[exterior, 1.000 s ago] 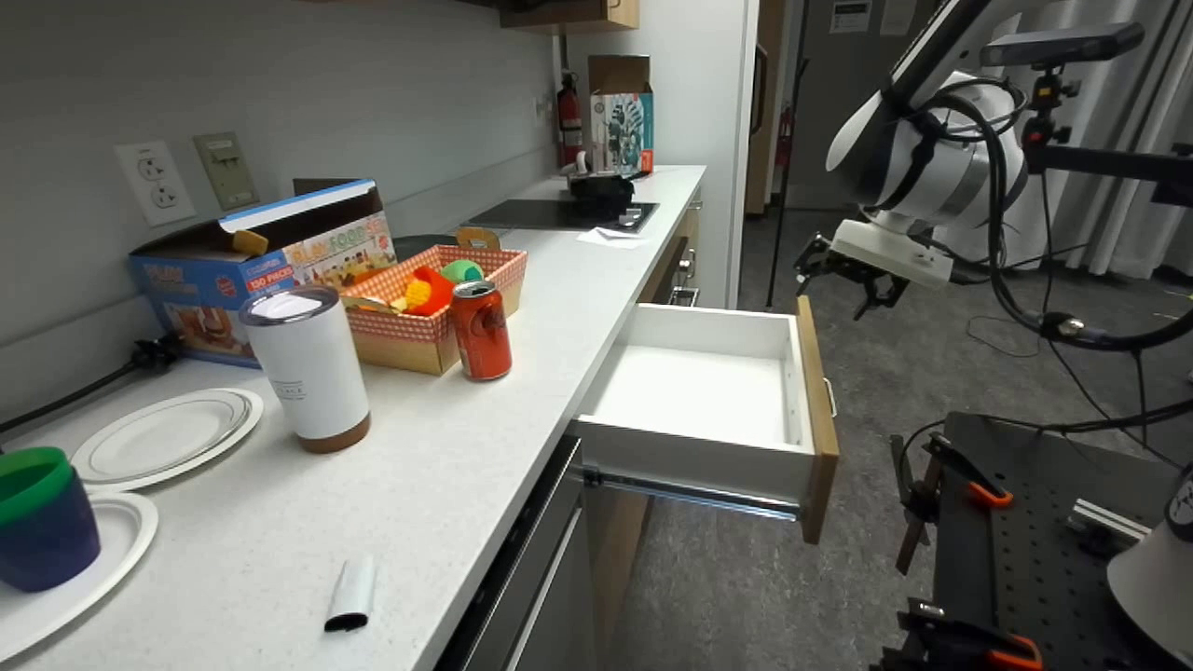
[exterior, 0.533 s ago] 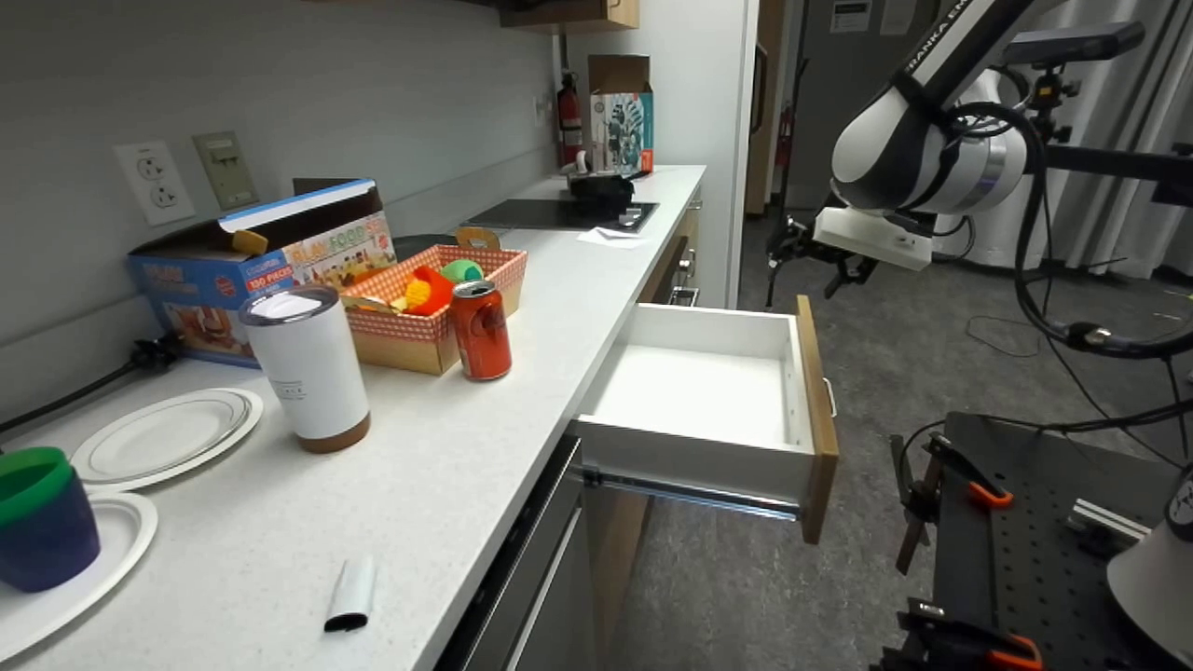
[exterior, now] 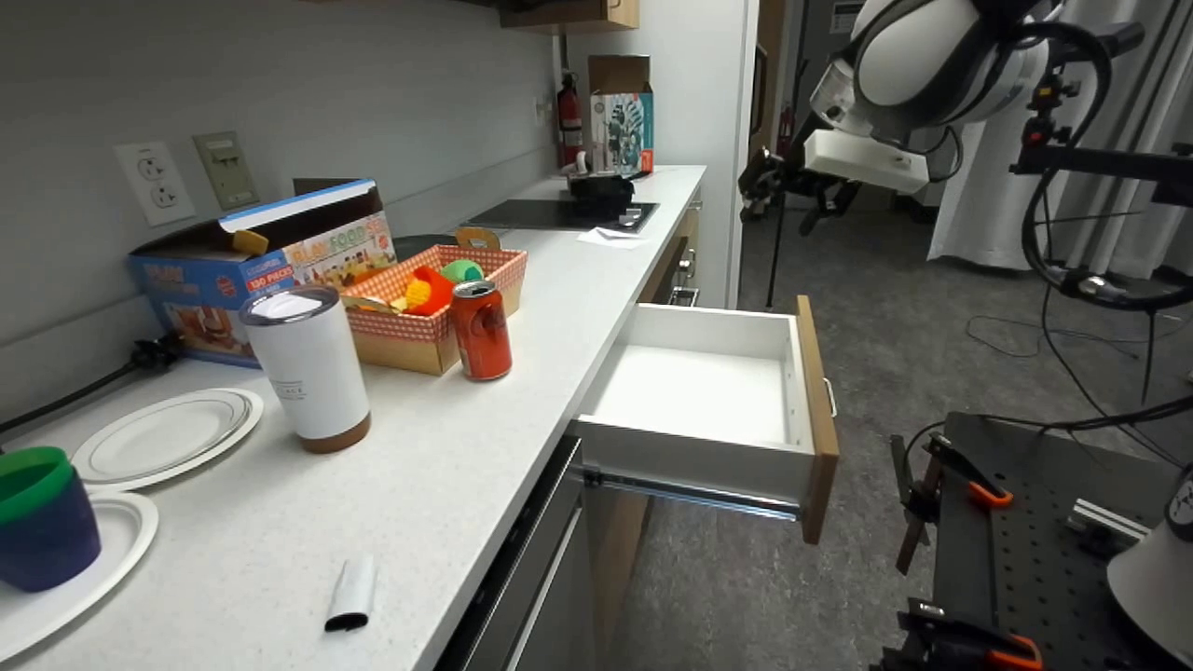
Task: Open the drawer
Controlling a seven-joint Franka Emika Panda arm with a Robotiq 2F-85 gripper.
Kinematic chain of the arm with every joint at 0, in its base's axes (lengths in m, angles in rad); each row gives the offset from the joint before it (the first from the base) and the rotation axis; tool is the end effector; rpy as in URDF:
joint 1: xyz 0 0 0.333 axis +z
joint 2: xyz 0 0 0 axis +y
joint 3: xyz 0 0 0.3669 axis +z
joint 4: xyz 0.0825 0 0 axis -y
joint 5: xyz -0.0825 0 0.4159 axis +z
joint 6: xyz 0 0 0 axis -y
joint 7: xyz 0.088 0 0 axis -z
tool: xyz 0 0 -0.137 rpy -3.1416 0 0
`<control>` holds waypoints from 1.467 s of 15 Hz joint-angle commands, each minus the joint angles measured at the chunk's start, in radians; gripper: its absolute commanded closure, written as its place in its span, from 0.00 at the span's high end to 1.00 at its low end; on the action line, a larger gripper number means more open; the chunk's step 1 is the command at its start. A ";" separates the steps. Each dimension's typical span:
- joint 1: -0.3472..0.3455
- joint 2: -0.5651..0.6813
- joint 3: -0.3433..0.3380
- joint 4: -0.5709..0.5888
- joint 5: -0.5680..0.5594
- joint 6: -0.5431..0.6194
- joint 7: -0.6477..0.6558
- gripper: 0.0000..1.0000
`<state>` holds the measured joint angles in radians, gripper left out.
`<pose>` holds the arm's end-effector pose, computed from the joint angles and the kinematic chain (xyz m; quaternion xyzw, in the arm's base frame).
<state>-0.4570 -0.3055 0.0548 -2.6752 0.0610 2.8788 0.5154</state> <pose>0.4230 -0.1835 0.3903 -0.8560 0.4515 -0.2509 0.0210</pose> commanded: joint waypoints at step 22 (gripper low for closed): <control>0.102 -0.136 -0.030 0.061 0.009 -0.210 0.013 1.00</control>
<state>-0.3694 -0.4420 0.0399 -2.6153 0.0822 2.6693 0.5213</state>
